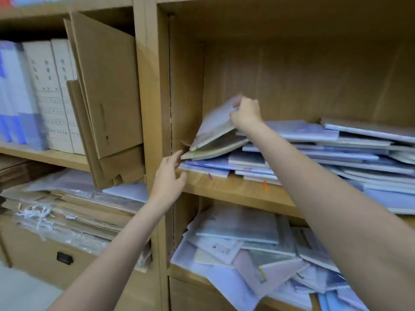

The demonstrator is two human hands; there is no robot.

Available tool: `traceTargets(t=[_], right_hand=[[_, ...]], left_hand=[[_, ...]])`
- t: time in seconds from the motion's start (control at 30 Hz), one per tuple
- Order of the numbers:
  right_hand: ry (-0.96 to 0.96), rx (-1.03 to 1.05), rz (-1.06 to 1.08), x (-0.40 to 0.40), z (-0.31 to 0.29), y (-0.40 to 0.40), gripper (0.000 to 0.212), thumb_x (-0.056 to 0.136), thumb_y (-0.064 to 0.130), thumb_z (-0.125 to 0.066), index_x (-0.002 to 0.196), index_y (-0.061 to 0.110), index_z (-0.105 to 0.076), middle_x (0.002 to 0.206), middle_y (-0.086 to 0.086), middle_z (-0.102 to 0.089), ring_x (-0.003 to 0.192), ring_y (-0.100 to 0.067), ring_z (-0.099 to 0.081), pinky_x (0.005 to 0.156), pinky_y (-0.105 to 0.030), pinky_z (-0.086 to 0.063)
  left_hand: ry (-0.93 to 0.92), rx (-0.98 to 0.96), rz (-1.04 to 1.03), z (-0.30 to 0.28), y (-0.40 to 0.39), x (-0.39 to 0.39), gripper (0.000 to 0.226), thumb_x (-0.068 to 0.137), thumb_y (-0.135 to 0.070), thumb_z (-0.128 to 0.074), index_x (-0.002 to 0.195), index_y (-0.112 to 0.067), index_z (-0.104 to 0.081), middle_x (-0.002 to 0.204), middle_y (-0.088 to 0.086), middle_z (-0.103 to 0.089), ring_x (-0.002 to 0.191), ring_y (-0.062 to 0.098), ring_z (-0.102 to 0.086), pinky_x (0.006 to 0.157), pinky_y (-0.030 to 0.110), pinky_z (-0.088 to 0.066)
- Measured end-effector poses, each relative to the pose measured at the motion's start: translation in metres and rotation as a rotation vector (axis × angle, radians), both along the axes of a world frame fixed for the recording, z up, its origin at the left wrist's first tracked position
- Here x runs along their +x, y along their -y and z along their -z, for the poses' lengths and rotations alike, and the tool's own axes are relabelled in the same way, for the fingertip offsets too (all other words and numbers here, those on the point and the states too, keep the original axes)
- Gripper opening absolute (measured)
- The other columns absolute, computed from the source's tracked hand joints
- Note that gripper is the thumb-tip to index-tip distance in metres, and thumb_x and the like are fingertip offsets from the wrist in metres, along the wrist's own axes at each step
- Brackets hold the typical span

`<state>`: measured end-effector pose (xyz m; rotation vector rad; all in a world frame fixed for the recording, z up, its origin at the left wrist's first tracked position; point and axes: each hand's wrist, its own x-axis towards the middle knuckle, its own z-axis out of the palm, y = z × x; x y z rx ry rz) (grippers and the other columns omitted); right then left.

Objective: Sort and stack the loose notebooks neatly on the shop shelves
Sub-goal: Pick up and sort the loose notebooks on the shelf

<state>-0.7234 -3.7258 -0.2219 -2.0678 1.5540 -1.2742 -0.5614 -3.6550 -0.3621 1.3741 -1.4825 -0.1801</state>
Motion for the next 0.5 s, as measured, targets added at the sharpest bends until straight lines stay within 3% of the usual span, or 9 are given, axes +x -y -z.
traceTargets(t=[0.07,0.17,0.23,0.37,0.43,0.5], right_hand=[[-0.239,0.044,-0.030,0.005,0.004,0.010,0.037,0.095,0.009,-0.045,0.131,0.001,-0.044,0.134,-0.017,-0.045,0.122,-0.029,-0.043,0.089,-0.026,-0.037],[-0.328,-0.106,-0.041,-0.016,0.010,0.002,0.038,0.094,0.009,-0.046,0.132,0.007,-0.044,0.133,-0.015,-0.045,0.123,-0.030,-0.042,0.096,-0.031,-0.034],[-0.434,-0.210,0.023,-0.044,0.012,-0.007,0.039,0.093,0.016,-0.049,0.131,0.010,-0.044,0.130,-0.014,-0.044,0.122,-0.033,-0.039,0.099,-0.037,-0.032],[-0.821,-0.018,0.209,-0.108,0.005,-0.025,0.061,0.085,0.049,-0.059,0.136,0.019,-0.042,0.134,-0.008,-0.046,0.125,-0.031,-0.039,0.103,-0.047,-0.028],[-0.948,0.043,0.261,-0.127,0.006,-0.031,0.060,0.084,0.051,-0.060,0.133,0.019,-0.046,0.132,-0.006,-0.052,0.122,-0.029,-0.047,0.100,-0.044,-0.035],[-0.944,-0.041,0.318,-0.138,0.010,-0.039,0.043,0.091,0.038,-0.056,0.129,0.018,-0.050,0.125,-0.011,-0.057,0.114,-0.032,-0.053,0.090,-0.038,-0.042]], left_hand=[[0.038,-0.018,0.017,0.001,0.010,0.001,0.054,0.090,-0.003,-0.050,0.141,-0.018,-0.037,0.132,0.005,-0.044,0.124,0.018,-0.044,0.101,0.027,-0.036],[0.081,-0.043,0.056,0.000,0.019,-0.004,0.055,0.091,-0.004,-0.051,0.142,-0.019,-0.036,0.136,0.000,-0.043,0.127,0.013,-0.040,0.097,0.016,-0.030],[0.091,-0.052,0.066,-0.001,0.023,-0.011,0.055,0.091,-0.004,-0.050,0.142,-0.019,-0.035,0.140,0.000,-0.041,0.130,0.012,-0.038,0.100,0.016,-0.027],[0.129,-0.078,0.082,-0.012,0.031,-0.042,0.053,0.092,-0.006,-0.050,0.142,-0.016,-0.036,0.140,0.001,-0.041,0.130,0.015,-0.037,0.095,0.010,-0.022],[0.203,-0.058,0.125,-0.017,0.033,-0.061,0.055,0.091,-0.008,-0.051,0.143,-0.014,-0.033,0.142,0.002,-0.039,0.132,0.016,-0.034,0.098,0.014,-0.024],[0.286,-0.036,0.167,-0.019,0.033,-0.078,0.060,0.089,-0.009,-0.053,0.144,-0.012,-0.030,0.146,0.005,-0.037,0.135,0.020,-0.033,0.108,0.026,-0.026]])
